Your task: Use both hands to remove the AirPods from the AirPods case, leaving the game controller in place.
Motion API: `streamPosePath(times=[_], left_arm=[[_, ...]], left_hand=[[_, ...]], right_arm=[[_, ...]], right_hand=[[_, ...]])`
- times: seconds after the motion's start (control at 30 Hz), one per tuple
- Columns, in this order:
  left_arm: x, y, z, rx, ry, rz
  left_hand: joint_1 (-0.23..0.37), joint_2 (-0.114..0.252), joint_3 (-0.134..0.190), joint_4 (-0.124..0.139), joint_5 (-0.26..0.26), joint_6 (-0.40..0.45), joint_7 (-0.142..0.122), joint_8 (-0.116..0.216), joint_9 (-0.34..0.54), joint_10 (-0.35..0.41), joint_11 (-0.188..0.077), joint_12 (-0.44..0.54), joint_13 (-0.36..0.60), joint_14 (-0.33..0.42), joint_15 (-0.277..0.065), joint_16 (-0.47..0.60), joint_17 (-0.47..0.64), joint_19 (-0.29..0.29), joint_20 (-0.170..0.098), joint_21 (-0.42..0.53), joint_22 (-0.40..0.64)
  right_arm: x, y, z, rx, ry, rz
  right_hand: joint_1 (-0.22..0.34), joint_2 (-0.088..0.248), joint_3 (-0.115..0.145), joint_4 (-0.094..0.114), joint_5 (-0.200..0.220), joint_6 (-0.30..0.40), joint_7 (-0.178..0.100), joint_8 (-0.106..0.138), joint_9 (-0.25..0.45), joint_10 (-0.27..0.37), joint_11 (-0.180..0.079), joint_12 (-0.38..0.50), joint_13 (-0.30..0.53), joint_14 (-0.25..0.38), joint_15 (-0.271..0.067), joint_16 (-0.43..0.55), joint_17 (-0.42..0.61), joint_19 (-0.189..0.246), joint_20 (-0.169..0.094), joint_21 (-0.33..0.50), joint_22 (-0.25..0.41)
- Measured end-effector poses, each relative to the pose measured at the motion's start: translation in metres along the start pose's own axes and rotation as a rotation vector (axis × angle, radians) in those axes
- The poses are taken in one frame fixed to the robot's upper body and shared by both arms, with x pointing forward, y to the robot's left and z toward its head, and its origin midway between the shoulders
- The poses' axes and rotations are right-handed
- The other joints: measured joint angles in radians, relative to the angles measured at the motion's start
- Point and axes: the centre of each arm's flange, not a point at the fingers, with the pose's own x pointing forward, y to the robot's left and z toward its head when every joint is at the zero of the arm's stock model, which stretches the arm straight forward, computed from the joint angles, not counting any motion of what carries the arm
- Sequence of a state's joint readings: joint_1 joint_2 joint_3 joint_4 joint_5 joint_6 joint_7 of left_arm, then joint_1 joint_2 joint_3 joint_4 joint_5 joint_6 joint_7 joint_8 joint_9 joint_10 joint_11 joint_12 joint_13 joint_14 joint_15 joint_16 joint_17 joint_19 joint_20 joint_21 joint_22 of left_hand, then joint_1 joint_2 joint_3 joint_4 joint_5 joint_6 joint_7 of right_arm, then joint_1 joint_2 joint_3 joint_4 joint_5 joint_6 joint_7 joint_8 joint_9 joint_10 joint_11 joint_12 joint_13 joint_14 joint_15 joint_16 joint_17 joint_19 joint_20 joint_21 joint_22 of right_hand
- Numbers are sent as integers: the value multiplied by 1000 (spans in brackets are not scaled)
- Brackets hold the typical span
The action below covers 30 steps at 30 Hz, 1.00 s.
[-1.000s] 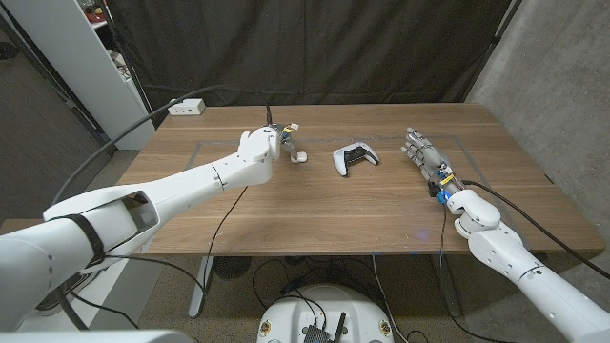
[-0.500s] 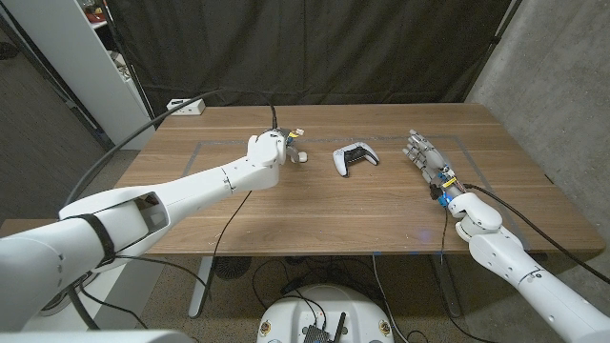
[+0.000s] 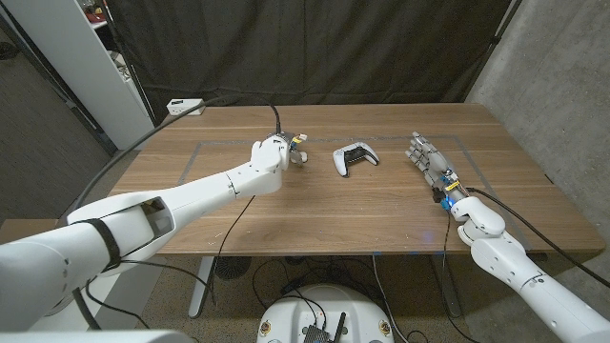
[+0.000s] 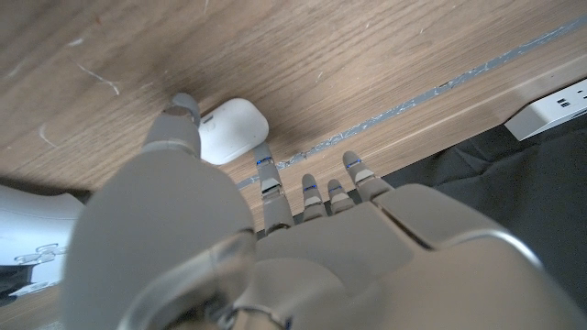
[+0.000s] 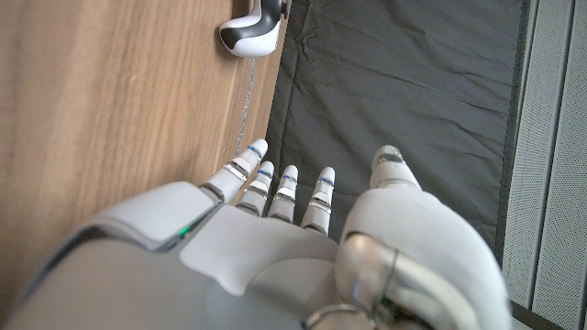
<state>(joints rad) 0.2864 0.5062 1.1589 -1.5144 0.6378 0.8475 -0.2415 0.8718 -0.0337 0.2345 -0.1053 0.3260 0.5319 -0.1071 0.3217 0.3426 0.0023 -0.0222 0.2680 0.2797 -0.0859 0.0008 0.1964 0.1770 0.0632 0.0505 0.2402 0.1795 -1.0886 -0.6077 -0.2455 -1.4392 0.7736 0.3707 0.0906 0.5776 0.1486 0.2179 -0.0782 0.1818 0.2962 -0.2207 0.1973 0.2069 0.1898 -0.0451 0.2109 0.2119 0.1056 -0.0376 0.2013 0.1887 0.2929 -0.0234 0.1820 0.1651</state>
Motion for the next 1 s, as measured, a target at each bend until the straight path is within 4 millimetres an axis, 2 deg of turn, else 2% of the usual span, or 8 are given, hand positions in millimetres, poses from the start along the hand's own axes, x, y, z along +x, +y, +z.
streamPosePath(times=[0.17, 0.23, 0.3, 0.43, 0.6, 0.67, 0.8, 1.0], left_arm=[[2, -7, 2, -6, 5, -14], [2, -6, 4, -7, 5, 19], [3, -8, 4, -9, 7, 15], [4, -13, 3, -14, 14, 5], [4, -11, 4, -33, -8, 57], [3, -11, 4, -43, -22, 73], [-2, -11, 2, -62, -34, 87], [-14, -1, 2, -88, -66, 144]], left_hand=[[36, 36, 7, -13, 0, 67, 4, 26, 12, 39, -24, 14, -6, 43, -8, 4, 0, 35, -1, 4, 0], [46, 37, 4, -15, -2, 103, -3, 39, 14, 58, -33, 17, -10, 56, -15, 4, 0, 43, -2, 4, 2], [58, 42, 0, -19, -3, 133, 6, 57, 14, 81, -48, 25, -12, 72, -24, 4, -4, 54, -2, 4, 5], [94, 53, -7, -26, -2, 163, 36, 57, 14, 126, -66, 37, -17, 109, -34, 4, -5, 76, -3, 4, 5], [101, 54, -9, -28, -2, 163, 36, 57, 14, 164, -82, 46, -20, 137, -36, 4, -5, 91, -4, 8, 5], [117, 69, -13, -32, -2, 163, 36, 57, 13, 172, -81, 50, -20, 144, -38, 4, -5, 97, -9, 8, 5], [129, 66, -16, -29, -5, 163, 36, 57, 13, 178, -85, 50, -24, 151, -35, 4, -5, 106, -11, 8, 5], [131, 64, -21, -29, -10, 168, 41, 57, 13, 183, -81, 50, -24, 156, -40, 4, -5, 107, -9, 8, 5]], right_arm=[[0, 0, 1, 4, -4, 2], [-3, -2, -1, 5, 0, -4], [-4, -3, -2, 6, 1, -6], [-4, -3, -2, 8, 0, -7], [-5, -4, -3, 8, 2, -9], [-5, -4, -2, 7, 4, -9], [-4, -4, -1, 3, 11, -13], [-1, 1, 10, -3, 21, 7]], right_hand=[[-6, -5, -4, 4, 0, 0, 0, 0, 0, 5, 5, 0, 0, 4, 4, 0, 0, 0, 0, 0, 0], [-15, -4, -4, 4, 0, 0, 0, 0, 0, 5, 5, 0, 0, 4, 4, 0, 0, 0, 0, 0, 0], [-15, -4, -8, 8, 0, 0, 0, 0, 0, 5, 5, 0, 0, 4, 4, 0, 0, 0, 0, 0, 0], [-19, -8, -8, 8, 0, 0, 0, 0, 0, 5, 5, 0, 0, 4, 4, 0, 0, 0, 0, 0, 0], [-19, -8, -8, 8, 3, 3, 3, 2, 0, 5, 5, 0, 0, 4, 3, 0, -2, 0, 0, 0, 0], [-18, -8, -2, -1, 8, 44, 13, 18, 0, 5, 5, 0, 0, 11, 0, 0, -9, 3, 3, 0, 0], [5, -15, 4, -27, 8, 97, 69, 31, 0, 5, 5, 0, 0, 23, 2, -7, -12, 11, 11, 0, 0], [18, -21, 8, -41, 8, 119, 67, 32, 0, 4, 5, 0, 0, 39, -3, -8, -12, 22, 22, 7, 0]])
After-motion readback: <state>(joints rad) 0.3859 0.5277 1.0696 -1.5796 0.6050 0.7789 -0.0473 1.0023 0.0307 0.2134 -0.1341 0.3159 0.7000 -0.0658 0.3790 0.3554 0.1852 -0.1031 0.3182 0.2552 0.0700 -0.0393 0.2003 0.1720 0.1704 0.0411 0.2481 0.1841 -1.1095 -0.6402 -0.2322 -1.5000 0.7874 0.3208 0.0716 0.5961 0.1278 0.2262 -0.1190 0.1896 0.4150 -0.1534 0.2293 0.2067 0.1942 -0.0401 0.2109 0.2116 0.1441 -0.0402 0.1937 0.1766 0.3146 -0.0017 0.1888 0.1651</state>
